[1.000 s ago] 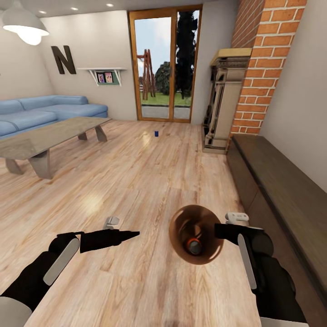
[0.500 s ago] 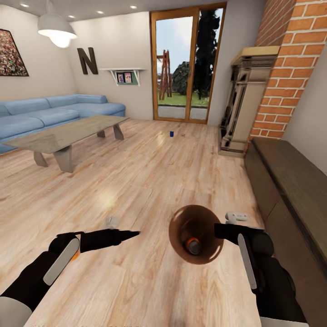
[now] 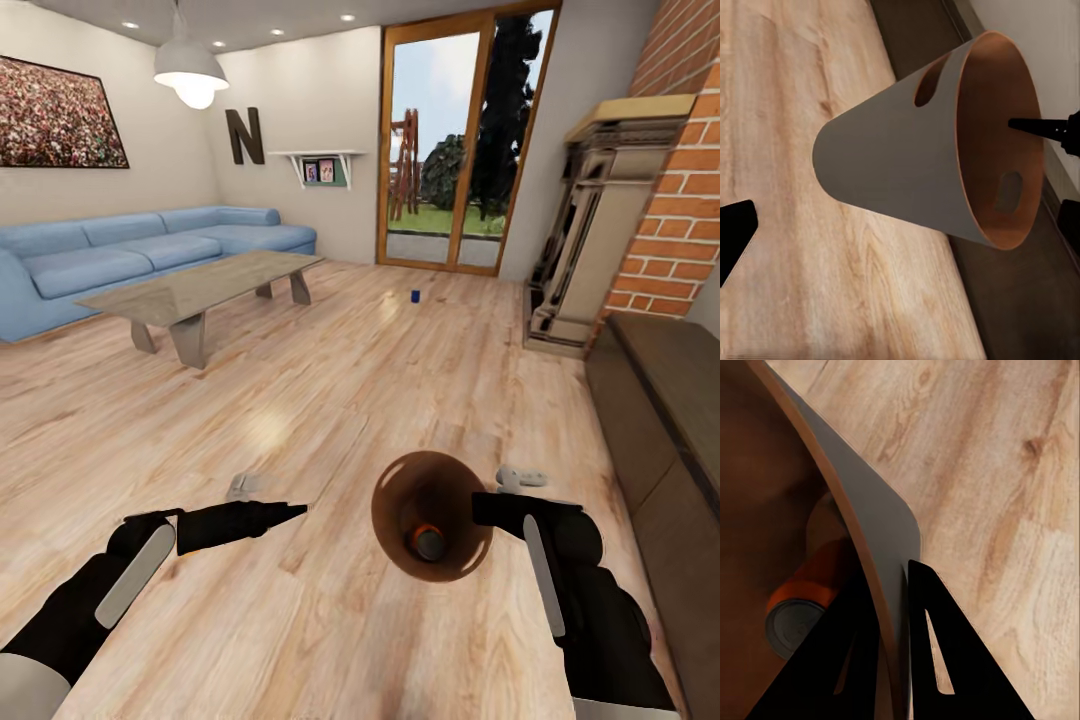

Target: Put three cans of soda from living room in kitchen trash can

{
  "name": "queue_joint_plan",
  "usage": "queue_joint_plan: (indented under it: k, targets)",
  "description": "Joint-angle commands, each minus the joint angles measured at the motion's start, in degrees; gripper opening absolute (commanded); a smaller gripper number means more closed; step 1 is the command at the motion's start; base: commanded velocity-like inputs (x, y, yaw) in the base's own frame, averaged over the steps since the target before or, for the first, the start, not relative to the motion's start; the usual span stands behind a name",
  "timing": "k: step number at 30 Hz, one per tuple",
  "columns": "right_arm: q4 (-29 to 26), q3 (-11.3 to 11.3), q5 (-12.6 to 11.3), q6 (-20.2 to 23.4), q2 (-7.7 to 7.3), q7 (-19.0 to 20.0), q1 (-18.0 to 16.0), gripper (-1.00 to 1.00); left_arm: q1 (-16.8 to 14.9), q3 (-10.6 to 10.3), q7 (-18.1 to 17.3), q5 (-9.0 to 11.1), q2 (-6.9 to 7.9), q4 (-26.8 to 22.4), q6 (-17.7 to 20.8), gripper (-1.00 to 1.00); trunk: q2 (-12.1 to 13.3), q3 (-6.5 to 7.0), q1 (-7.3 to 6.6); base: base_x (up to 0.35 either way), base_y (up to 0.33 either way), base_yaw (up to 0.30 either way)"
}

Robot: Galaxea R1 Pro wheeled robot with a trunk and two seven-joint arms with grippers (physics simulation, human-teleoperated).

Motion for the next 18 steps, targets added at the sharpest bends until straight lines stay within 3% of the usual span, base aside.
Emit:
queue_joint_plan:
  k: [1,15,18]
  targets:
    - [-0.02,0.0,-1.13,0.02,0.01,0.25,-0.01,-1.0,0.0,-0.02,0.01,0.01,-0.01,0.01,-0.01,1.0,0.0,0.01,-0.01,0.0,0.0,0.255]
    - [-0.02,0.0,-1.13,0.02,0.01,0.25,-0.01,-1.0,0.0,0.01,-0.02,0.11,0.05,0.01,-0.07,1.0,0.0,0.01,-0.01,0.002,0.0,0.255]
    - [-0.02,0.0,-1.13,0.02,0.01,0.25,0.0,-1.0,0.0,-0.03,0.0,0.05,0.03,0.01,-0.07,1.0,0.0,0.01,-0.01,0.156,0.0,0.255]
